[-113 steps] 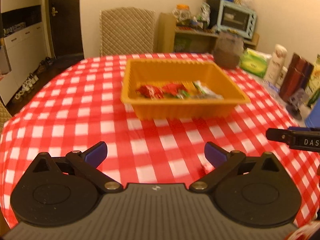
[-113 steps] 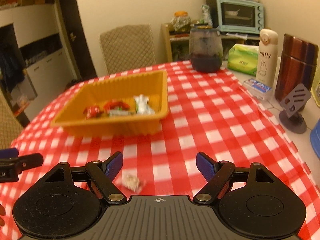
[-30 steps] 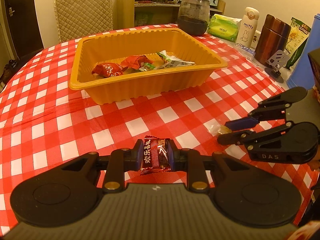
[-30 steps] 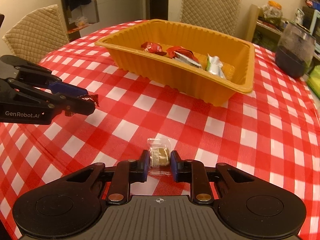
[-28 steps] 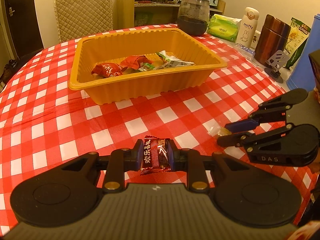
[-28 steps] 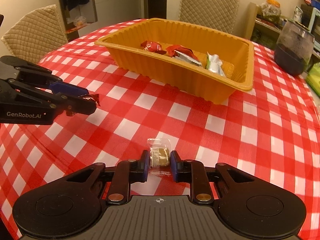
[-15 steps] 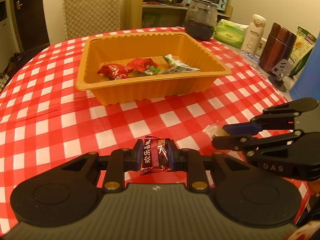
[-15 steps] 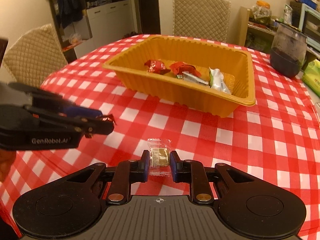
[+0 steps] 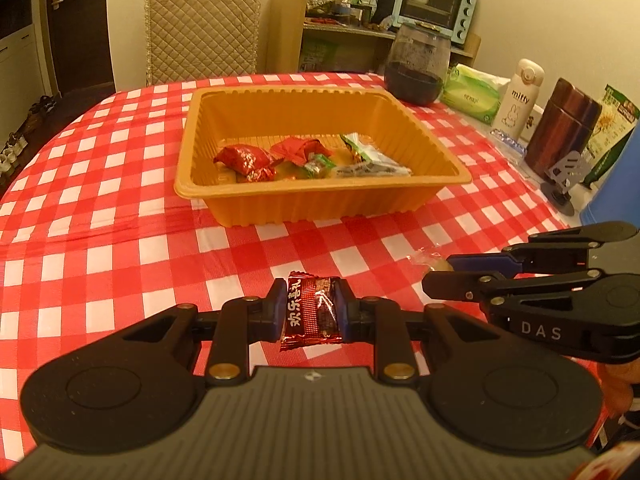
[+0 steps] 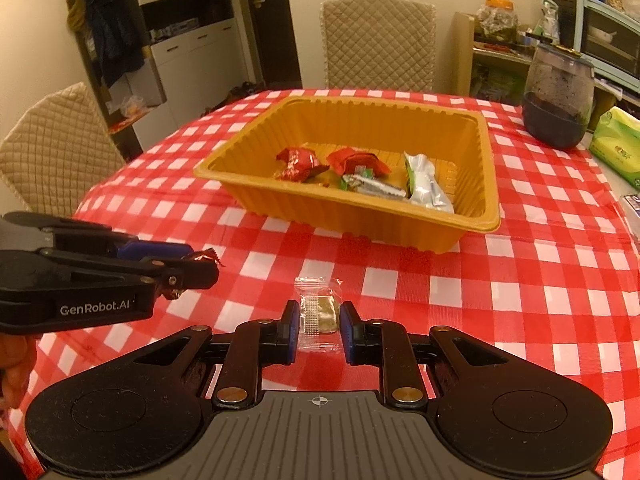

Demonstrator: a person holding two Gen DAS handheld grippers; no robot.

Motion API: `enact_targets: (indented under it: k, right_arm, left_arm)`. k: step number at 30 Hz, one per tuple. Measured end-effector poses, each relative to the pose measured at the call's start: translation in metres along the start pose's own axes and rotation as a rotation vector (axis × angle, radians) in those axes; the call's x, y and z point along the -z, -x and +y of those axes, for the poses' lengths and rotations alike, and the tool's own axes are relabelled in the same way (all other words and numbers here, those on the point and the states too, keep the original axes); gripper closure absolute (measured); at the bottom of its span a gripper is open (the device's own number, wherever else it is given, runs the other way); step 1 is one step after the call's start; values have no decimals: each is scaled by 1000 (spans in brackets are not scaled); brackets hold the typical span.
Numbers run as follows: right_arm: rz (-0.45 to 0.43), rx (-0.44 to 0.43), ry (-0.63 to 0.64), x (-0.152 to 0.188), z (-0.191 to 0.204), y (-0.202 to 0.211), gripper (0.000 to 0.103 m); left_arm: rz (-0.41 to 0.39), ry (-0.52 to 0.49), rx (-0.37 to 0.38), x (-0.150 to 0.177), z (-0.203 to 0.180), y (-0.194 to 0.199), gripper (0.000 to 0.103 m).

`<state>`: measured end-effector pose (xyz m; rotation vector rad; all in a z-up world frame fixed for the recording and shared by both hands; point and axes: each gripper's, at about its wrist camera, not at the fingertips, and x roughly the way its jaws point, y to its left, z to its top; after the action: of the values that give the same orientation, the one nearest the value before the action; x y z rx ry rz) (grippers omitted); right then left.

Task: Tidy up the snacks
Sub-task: 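Carry the red candy and clear bag over the orange tray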

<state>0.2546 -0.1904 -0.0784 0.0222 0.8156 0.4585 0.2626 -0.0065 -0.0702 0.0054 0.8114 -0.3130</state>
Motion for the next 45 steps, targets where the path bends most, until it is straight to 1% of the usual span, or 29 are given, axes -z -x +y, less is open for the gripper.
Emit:
enact_targets:
  k: [15,19,23,28,33,40,45]
  right_arm:
    - [-163,18,-65,-28,3,23,81]
    - [-192,33,-92,-39,-2,27,81]
    - [-212,52,-122,-47,-8,28,81]
    - [-221,107,-168,-56,-15,29,81]
    - [-240,138,-217,-65,-22,26,81]
    - [-260,150,-260,-80,-32,17,81]
    - [-252,153,-273,-91,-36,4,81]
  left_arm:
    - [-97,28,-11,-37,2,11,80]
    - [-119,41,-10,-48,4,12,80]
    - [-136,48,-11,-57,4,13,80]
    - [-150,57,-14,-67,6,12,80]
    - [-152,72,-21,-76,11,4,80]
    - [-151,76,-27,-90,16,-10,80]
    - [-137,70,-35,-99,19,-24,80]
